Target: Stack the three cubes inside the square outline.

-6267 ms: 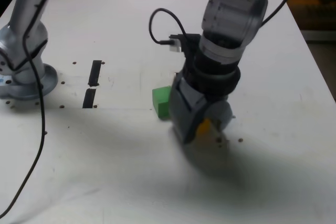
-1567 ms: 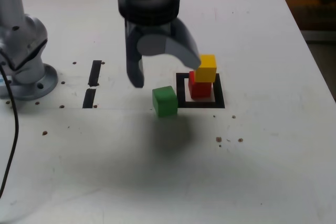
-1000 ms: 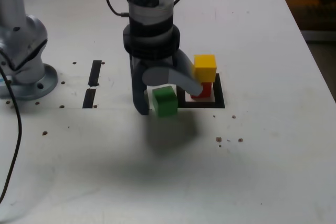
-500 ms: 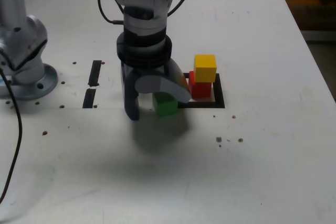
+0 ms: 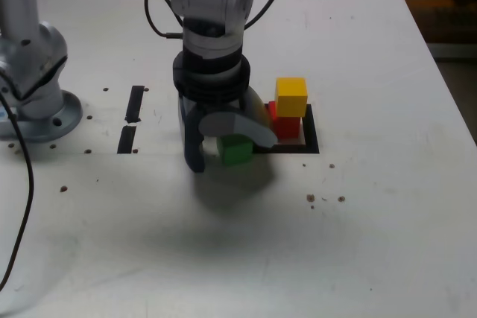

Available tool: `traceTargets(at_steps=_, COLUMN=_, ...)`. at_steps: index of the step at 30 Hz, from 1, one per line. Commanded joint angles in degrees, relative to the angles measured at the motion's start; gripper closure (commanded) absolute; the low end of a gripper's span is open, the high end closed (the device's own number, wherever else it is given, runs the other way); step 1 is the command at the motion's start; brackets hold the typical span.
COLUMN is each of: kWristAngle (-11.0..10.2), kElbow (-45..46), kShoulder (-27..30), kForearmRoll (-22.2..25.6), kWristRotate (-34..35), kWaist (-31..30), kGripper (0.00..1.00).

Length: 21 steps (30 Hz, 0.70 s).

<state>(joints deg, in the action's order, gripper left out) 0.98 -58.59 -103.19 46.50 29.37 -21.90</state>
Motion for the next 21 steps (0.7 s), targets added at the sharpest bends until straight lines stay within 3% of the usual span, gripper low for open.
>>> traceTargets(at_steps=1, kWristAngle=-0.2, kElbow=0.0, kShoulder=-0.3, kForearmRoll=0.2, kWristRotate=0.1, kWaist=-0.1, kGripper=0.06)
traceTargets(at_steps=11, kWristAngle=-0.6, kElbow=0.1, kShoulder=-0.7, kForearmRoll=0.2, kWristRotate=0.1, kWaist=-0.1, kGripper=0.18)
traceTargets(at_steps=21, kWristAngle=-1.2, kElbow=0.1, kShoulder=-1.1, kForearmRoll=0.1, kWristRotate=1.1, kWaist=-0.1, kGripper=0.39)
